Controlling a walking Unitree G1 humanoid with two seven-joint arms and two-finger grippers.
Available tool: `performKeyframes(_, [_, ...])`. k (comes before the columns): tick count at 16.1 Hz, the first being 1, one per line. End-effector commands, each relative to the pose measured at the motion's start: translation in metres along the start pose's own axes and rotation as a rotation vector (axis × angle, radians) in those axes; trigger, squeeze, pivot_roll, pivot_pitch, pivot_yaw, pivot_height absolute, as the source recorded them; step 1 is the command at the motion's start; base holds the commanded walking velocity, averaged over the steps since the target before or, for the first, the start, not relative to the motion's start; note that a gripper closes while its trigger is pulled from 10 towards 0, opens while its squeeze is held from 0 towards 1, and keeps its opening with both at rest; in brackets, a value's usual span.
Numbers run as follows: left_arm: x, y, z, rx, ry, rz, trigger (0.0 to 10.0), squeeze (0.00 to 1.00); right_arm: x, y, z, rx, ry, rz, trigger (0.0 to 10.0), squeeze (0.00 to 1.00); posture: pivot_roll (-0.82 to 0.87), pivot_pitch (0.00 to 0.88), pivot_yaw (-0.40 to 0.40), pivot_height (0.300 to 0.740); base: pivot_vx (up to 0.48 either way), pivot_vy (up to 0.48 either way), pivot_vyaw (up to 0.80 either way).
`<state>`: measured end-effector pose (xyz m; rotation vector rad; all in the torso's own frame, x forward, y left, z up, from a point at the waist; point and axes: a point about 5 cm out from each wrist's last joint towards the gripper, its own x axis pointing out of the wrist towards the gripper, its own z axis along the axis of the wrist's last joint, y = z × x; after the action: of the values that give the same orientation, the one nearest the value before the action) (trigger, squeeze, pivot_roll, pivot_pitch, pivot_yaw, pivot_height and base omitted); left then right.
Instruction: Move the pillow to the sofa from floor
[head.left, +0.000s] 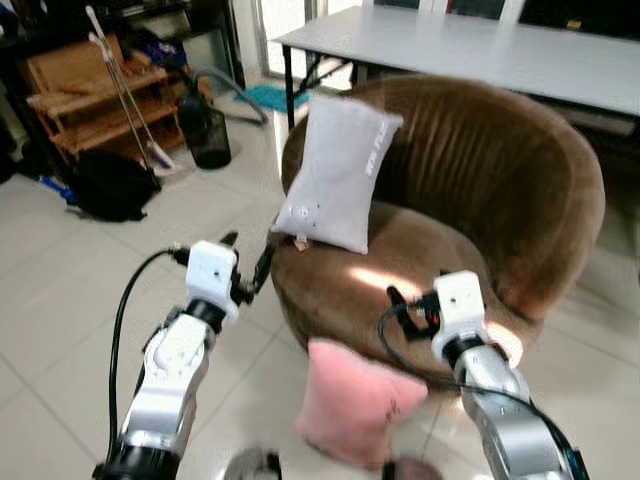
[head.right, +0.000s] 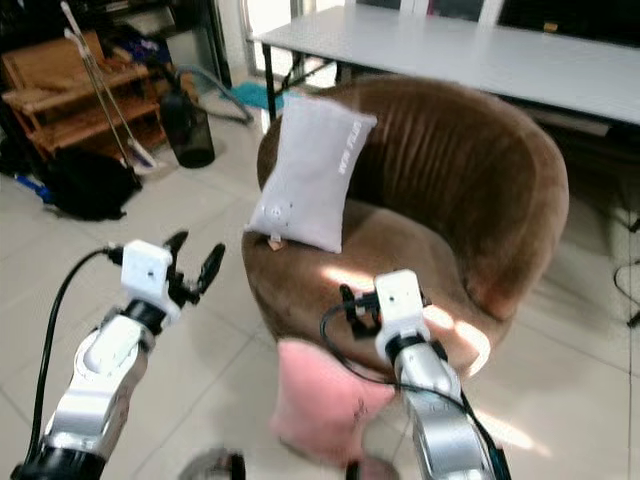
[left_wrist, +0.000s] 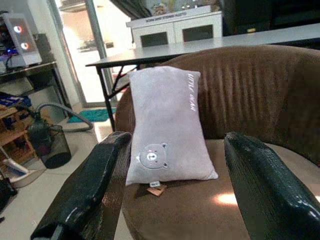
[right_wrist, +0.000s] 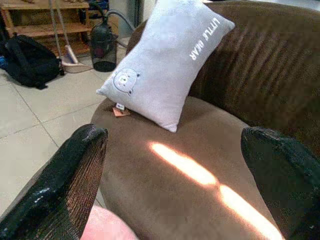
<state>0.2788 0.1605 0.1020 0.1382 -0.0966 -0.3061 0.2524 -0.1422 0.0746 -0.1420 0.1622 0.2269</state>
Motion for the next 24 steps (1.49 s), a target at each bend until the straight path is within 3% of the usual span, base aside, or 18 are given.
performKeyframes(1, [0.0016, 0.0022, 0.0028, 0.000, -0.014, 0.009, 10.0, 0.00, -0.0005, 0.0004, -0.0014, 0.008, 0.004, 0.006, 10.0, 0.00, -0.05, 0.000, 0.047, 0.630, 0.000, 0.000, 0.00])
performKeyframes(9, [0.0024, 0.0028, 0.0043, -0.004, -0.034, 0.032, 10.0, 0.00, -0.0001, 0.0000, -0.0006, 0.005, -0.001, 0.010, 10.0, 0.00, -0.05, 0.000, 0.043, 0.615, 0.000, 0.000, 0.00])
performKeyframes(24, [0.0042, 0.0022, 0.0056, -0.021, -0.050, 0.011, 10.0, 0.00, 0.0030, 0.0000, 0.0007, -0.002, 0.000, -0.010, 10.0, 0.00, -0.05, 0.000, 0.044, 0.615, 0.412, 0.000, 0.00])
